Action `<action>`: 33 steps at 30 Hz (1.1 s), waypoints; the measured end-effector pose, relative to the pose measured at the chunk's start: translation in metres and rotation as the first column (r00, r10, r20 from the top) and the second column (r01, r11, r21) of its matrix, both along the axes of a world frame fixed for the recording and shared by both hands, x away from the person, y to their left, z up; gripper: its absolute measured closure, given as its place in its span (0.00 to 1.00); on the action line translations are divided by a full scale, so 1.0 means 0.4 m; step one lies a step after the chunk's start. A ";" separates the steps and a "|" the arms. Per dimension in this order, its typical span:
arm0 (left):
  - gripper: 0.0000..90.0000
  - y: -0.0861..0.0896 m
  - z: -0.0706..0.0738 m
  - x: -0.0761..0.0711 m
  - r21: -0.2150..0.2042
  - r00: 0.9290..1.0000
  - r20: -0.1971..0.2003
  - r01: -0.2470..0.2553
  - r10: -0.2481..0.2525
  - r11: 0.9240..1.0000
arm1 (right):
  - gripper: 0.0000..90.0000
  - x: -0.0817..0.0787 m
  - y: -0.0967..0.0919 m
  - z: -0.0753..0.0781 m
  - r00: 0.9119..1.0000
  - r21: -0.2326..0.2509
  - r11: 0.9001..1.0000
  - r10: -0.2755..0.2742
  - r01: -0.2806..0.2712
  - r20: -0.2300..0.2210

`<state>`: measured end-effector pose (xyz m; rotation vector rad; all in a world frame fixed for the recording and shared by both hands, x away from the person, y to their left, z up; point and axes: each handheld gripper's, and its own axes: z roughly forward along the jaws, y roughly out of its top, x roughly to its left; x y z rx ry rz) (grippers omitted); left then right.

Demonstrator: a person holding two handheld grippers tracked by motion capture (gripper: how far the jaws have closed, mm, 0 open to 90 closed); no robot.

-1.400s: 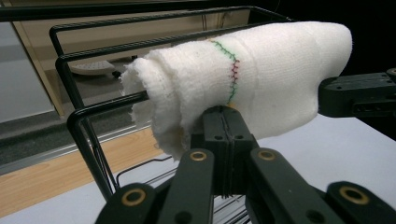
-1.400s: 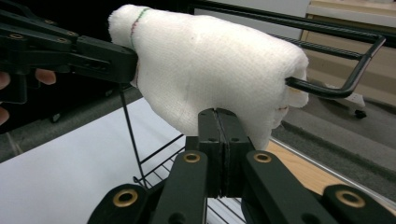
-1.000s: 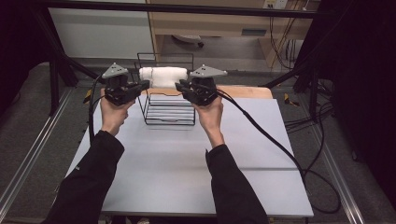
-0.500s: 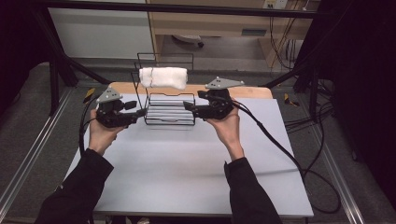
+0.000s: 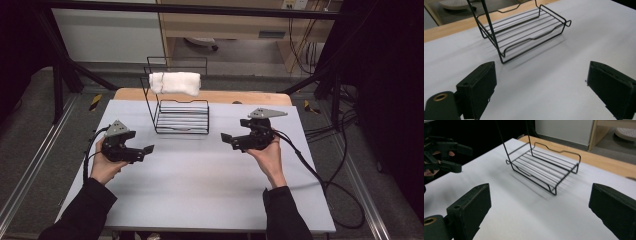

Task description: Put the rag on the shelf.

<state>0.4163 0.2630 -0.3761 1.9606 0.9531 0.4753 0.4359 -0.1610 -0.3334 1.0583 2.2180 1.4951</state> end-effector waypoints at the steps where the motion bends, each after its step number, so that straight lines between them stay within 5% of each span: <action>1: 0.09 0.004 -0.009 -0.004 -0.002 1.000 -0.005 0.004 -0.004 1.000 | 0.04 -0.005 -0.011 -0.010 1.000 0.000 1.000 -0.002 0.002 -0.003; 18: 0.09 0.070 -0.120 -0.077 -0.003 0.998 -0.055 0.024 -0.024 1.000 | 0.01 -0.095 -0.151 -0.190 0.998 -0.003 1.000 -0.022 0.022 -0.065; 33: 0.10 0.083 -0.150 -0.106 -0.006 0.997 -0.067 0.032 -0.032 0.999 | 0.00 -0.164 -0.251 -0.268 0.994 0.001 0.998 -0.056 0.056 -0.092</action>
